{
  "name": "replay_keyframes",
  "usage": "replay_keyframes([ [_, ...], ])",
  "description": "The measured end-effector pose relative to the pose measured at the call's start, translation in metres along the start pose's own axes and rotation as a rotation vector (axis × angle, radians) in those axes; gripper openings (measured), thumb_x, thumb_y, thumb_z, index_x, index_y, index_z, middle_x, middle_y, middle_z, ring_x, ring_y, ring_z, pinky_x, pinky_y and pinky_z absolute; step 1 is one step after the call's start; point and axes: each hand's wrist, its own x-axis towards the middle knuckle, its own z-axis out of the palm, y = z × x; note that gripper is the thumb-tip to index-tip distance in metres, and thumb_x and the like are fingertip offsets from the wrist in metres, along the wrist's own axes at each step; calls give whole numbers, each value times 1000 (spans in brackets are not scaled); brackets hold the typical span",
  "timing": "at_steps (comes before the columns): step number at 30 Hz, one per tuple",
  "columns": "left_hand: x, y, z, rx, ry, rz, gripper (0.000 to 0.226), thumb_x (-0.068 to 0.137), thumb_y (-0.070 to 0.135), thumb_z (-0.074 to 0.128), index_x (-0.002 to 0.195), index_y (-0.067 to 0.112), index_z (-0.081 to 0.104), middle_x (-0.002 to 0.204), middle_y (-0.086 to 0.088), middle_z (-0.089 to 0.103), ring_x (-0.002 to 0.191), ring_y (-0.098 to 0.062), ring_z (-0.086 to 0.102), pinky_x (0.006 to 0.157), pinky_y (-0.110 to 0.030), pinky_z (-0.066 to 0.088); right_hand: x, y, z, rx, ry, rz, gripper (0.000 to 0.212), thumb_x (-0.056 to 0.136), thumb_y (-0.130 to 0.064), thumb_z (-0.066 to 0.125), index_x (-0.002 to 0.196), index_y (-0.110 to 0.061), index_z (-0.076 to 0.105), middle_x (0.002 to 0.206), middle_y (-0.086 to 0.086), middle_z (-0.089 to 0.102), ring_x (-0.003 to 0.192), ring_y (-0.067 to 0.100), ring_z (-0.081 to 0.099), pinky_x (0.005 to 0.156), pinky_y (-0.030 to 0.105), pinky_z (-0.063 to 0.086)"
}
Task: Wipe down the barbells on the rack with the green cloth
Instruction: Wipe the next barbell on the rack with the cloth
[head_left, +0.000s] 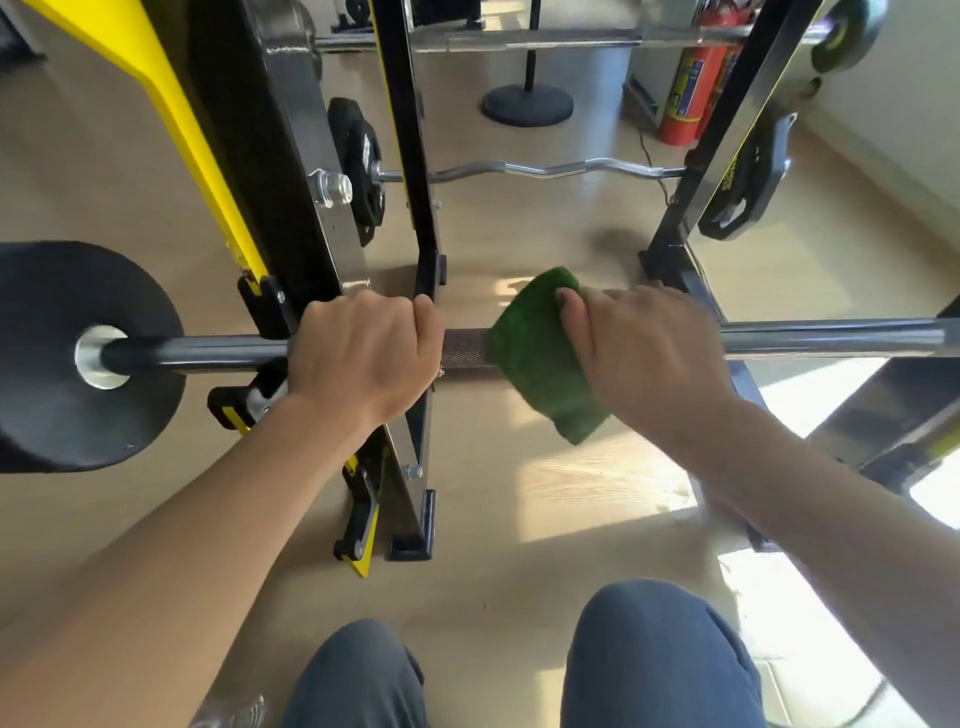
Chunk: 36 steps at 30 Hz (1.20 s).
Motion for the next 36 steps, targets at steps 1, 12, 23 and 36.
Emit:
replay_keyframes([
  [1, 1, 1, 0, 2, 2, -7, 62, 104, 35, 22, 49, 16, 43, 47, -2, 44, 43, -20, 48, 58, -33, 51, -6, 21, -2, -7, 22, 42, 45, 104, -31, 29, 71, -16, 55, 54, -8, 36, 47, 22, 35, 55, 28, 29],
  [12, -1, 3, 1, 78, 46, -7, 58, 103, 38, 16, 50, 21, 33, 45, 2, 36, 41, -13, 40, 50, -27, 25, 20, -63, 7, 65, -56, -61, 50, 105, -44, 15, 73, -22, 47, 61, -6, 50, 51, 19, 48, 59, 32, 36],
  [23, 2, 8, 0, 36, 75, -50, 57, 101, 37, 17, 48, 20, 29, 45, -2, 40, 41, -22, 46, 53, -30, 48, 0, 12, -7, -79, -27, 28, 32, 101, -32, 46, 73, -18, 52, 49, -6, 40, 43, 21, 43, 51, 30, 46],
  [36, 1, 4, -1, 33, 30, -17, 61, 102, 36, 15, 47, 18, 36, 46, -2, 42, 43, -21, 48, 58, -33, 50, -10, 46, -9, -99, -71, 41, 40, 101, -30, 29, 79, -10, 56, 52, -11, 18, 42, 11, 15, 49, 21, 18],
])
